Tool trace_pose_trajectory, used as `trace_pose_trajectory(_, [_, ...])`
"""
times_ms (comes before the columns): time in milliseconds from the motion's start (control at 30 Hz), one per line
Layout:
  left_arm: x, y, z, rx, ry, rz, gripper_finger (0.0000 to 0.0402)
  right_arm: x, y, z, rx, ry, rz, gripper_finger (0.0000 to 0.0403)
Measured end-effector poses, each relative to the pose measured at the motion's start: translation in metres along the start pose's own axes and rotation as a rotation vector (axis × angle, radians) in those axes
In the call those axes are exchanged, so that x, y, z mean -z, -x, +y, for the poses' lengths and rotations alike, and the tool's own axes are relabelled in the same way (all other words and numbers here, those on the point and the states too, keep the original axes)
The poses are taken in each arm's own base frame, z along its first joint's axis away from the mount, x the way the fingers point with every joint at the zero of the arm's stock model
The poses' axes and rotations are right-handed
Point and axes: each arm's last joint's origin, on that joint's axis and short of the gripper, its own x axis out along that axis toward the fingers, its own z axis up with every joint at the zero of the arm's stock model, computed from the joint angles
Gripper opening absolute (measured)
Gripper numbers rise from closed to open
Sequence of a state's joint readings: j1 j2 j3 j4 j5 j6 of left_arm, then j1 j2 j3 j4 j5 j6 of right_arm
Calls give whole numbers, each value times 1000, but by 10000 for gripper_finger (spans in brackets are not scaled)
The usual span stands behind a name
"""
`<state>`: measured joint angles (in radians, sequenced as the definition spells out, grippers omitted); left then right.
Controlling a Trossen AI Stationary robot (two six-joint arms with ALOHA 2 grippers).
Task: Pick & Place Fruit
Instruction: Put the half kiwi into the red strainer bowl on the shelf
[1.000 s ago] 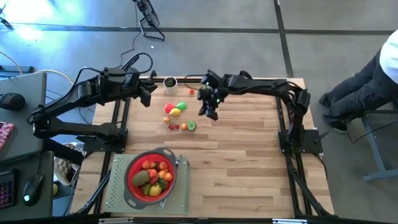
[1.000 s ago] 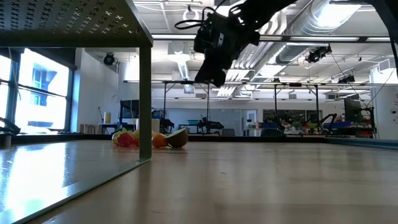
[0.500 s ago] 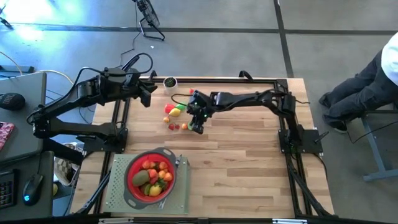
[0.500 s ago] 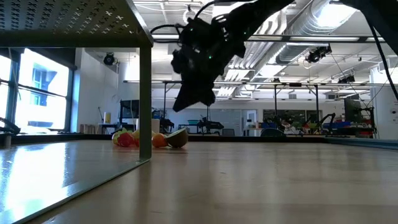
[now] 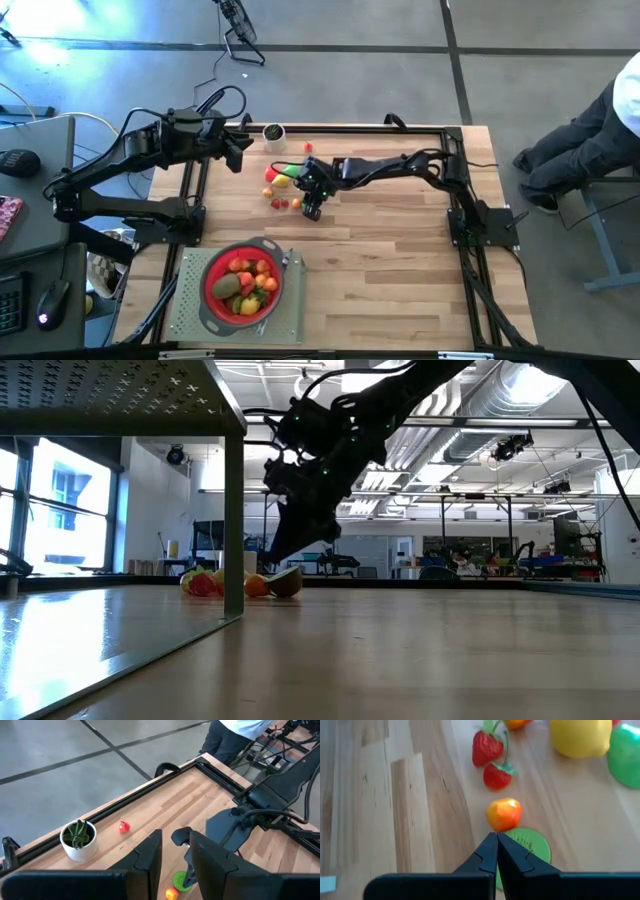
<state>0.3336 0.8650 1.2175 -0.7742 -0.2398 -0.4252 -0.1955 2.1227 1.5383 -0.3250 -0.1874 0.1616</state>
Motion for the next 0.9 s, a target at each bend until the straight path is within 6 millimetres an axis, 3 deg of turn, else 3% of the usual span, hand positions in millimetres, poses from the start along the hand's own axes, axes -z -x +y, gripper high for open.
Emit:
trace_pose_trajectory(767, [0,-1,0,0,-1,4,96,25,2,-8,136,-40,245,2])
trace_pose_trajectory(900, [0,-1,0,0,-1,4,96,15,16,-3,120,8,187,2])
